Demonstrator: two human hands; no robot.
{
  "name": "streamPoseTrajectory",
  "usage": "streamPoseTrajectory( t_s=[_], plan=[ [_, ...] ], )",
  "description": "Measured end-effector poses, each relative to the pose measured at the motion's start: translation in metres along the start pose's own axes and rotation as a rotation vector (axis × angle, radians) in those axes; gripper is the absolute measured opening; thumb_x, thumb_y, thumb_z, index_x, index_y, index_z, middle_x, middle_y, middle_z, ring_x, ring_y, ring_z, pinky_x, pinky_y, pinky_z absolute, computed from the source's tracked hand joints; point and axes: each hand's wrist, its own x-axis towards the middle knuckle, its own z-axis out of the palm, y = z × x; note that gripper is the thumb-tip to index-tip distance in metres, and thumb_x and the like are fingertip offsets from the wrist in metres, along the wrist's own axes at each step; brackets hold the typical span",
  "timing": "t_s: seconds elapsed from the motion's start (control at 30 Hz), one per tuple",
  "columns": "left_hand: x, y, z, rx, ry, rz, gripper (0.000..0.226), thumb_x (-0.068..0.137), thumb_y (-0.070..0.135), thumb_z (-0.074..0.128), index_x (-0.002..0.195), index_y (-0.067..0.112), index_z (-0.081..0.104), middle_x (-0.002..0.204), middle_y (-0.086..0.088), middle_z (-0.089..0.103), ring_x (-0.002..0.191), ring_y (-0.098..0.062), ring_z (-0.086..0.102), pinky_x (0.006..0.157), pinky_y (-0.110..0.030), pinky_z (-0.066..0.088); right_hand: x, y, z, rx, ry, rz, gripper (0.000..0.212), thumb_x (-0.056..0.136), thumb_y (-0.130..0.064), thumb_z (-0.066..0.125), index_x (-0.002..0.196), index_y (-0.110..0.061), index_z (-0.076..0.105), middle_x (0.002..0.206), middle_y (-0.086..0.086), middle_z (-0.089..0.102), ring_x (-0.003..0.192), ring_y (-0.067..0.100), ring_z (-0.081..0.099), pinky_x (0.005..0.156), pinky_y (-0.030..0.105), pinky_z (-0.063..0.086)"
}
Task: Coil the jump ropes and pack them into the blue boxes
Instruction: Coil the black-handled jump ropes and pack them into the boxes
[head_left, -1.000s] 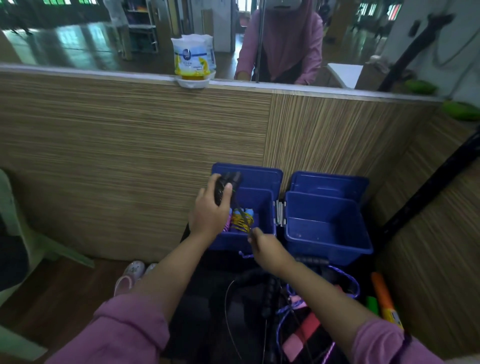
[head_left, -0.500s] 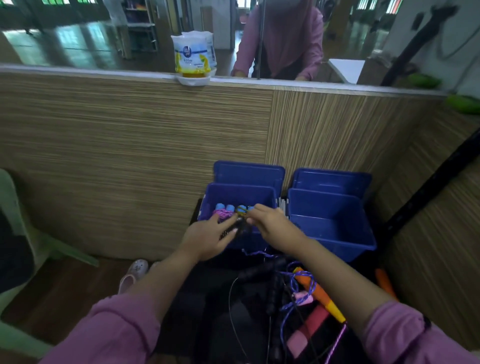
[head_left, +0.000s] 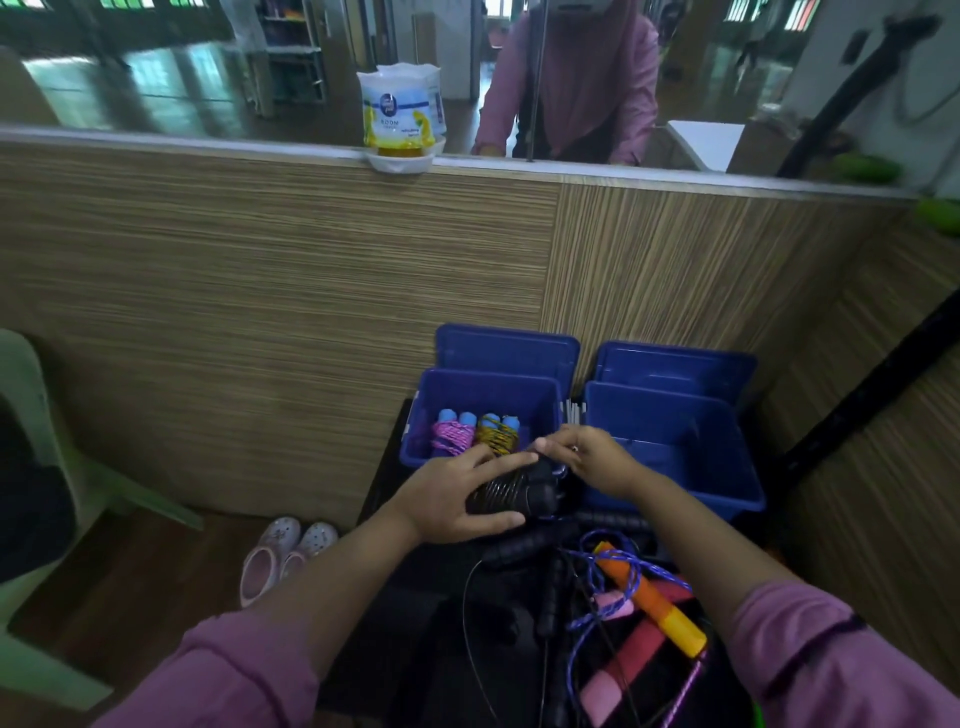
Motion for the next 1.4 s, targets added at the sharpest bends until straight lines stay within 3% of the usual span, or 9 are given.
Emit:
streamPoseTrajectory(
  t_s=[0.1,0.23,0.4,0.6,0.73,0.9,1.0,1.17,1.4],
  plan=[
    [0.004,0.002,0.000,-0.069,0.109,-0.061,0.061,0.086,0.063,0.052,0.141,0.045,0.035,0.115,0.008,0.056,0.092,-0.011,0.061,0.078,-0.035,0.053,-0.005,-0.005,0.010,0.176,0.033,0.133,0.032,0.100,-0.035,0.042,0.077,-0.023,0.061,0.048,-0.020,0.053,0.053,-0.004,0.047,0.059,0.012,0.038],
    [0.014,-0.003,-0.003,-0.136,0.301,-0.204,0.056,0.085,0.063,0.048,0.137,0.045,0.036,0.114,0.012,0.057,0.098,-0.007,0.058,0.083,-0.037,0.053,-0.005,-0.012,0.036,0.215,0.125,0.143,0.023,0.102,-0.028,0.039,0.094,-0.019,0.059,0.061,-0.011,0.055,0.055,0.001,0.049,0.060,0.021,0.039],
    [0.023,-0.009,0.001,-0.013,0.429,-0.427,0.061,0.081,0.070,0.042,0.136,0.045,0.038,0.105,0.009,0.057,0.091,-0.013,0.062,0.074,-0.031,0.052,-0.007,-0.028,0.058,0.124,0.085,0.184,0.019,0.099,-0.018,0.046,0.080,-0.019,0.047,0.063,0.002,0.057,0.048,-0.002,0.052,0.047,0.006,0.036],
    [0.036,-0.022,0.006,0.150,0.417,-0.745,0.061,0.088,0.064,0.045,0.143,0.038,0.034,0.120,-0.003,0.055,0.103,-0.027,0.062,0.079,-0.035,0.046,-0.001,-0.037,0.075,-0.129,0.140,0.181,0.022,0.095,-0.022,0.046,0.104,-0.008,0.059,0.091,0.023,0.068,0.083,0.040,0.066,0.072,0.042,0.054],
    [0.039,-0.029,0.013,0.171,0.328,-0.910,0.065,0.088,0.067,0.038,0.145,0.038,0.030,0.128,-0.009,0.051,0.106,-0.031,0.060,0.081,-0.037,0.046,-0.001,-0.050,0.072,-0.166,0.073,0.133,0.025,0.091,-0.020,0.050,0.114,-0.009,0.055,0.098,0.023,0.065,0.089,0.041,0.063,0.076,0.039,0.054],
    [0.032,-0.032,0.021,0.354,0.104,-0.791,0.063,0.091,0.068,0.030,0.148,0.042,0.022,0.132,-0.010,0.046,0.104,-0.029,0.061,0.078,-0.035,0.047,-0.002,-0.060,0.042,-0.244,-0.039,0.078,0.008,0.083,-0.017,0.053,0.076,-0.018,0.053,0.080,0.012,0.064,0.077,0.032,0.066,0.065,0.029,0.051],
    [0.025,-0.029,0.028,0.366,0.059,-0.699,0.058,0.093,0.066,0.028,0.147,0.045,0.024,0.127,-0.009,0.048,0.097,-0.028,0.063,0.075,-0.034,0.048,0.005,-0.064,0.020,-0.262,-0.036,0.076,0.023,0.078,-0.018,0.058,0.058,-0.017,0.047,0.059,0.001,0.056,0.063,0.022,0.061,0.053,0.020,0.040],
    [0.015,-0.025,0.043,0.411,0.101,-0.367,0.062,0.091,0.066,0.011,0.135,0.043,0.047,0.103,-0.012,0.061,0.064,-0.030,0.064,0.050,-0.031,0.046,0.012,-0.059,0.001,-0.056,-0.078,0.160,0.008,0.075,-0.012,0.070,0.077,-0.004,0.070,0.060,0.011,0.068,0.043,0.007,0.056,0.048,0.013,0.047],
    [0.004,-0.022,0.049,0.427,0.001,-0.116,0.056,0.088,0.074,0.025,0.128,0.042,0.047,0.086,-0.004,0.064,0.049,-0.019,0.058,0.041,-0.024,0.041,0.015,-0.040,0.005,0.654,-0.089,0.530,0.013,0.079,-0.003,0.068,0.082,0.009,0.065,0.062,0.020,0.064,0.052,0.023,0.065,0.066,0.039,0.061]
  ],
)
